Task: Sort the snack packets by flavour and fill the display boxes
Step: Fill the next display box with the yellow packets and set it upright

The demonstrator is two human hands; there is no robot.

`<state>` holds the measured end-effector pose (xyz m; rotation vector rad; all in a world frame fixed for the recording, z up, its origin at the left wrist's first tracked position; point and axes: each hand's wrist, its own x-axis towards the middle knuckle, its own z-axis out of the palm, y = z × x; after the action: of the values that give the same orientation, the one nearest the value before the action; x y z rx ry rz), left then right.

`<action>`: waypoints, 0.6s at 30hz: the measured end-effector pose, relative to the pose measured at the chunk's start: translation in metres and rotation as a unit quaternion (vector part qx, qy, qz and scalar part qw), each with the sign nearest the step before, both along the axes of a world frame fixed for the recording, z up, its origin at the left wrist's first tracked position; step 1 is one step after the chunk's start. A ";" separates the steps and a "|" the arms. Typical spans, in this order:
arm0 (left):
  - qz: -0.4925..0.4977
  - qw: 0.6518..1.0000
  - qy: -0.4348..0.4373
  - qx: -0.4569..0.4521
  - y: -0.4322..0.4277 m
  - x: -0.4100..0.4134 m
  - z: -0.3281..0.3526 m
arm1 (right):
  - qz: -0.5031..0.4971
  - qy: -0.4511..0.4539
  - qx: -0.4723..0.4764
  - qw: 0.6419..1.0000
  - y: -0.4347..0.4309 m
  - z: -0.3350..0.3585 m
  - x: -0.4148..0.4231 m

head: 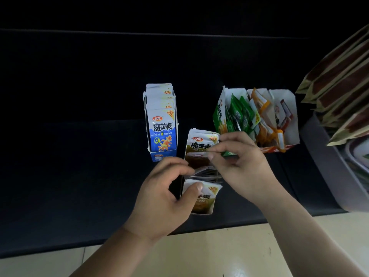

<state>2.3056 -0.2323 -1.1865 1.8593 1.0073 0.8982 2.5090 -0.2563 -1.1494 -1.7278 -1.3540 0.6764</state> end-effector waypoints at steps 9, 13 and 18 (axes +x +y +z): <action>0.122 0.981 0.151 -0.005 0.023 0.021 0.014 | -0.132 0.131 0.081 0.979 0.003 0.039 0.000; 0.009 0.978 0.206 0.013 0.005 0.013 0.022 | -0.222 0.147 0.164 0.950 -0.009 0.074 0.014; -0.143 0.936 0.323 0.000 -0.023 0.002 0.032 | -0.265 0.131 0.160 0.942 -0.031 0.099 0.032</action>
<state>2.3073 -0.2551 -1.1542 2.2848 1.0604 0.0968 2.5413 -0.2871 -1.0502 -1.5707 -0.7164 0.3389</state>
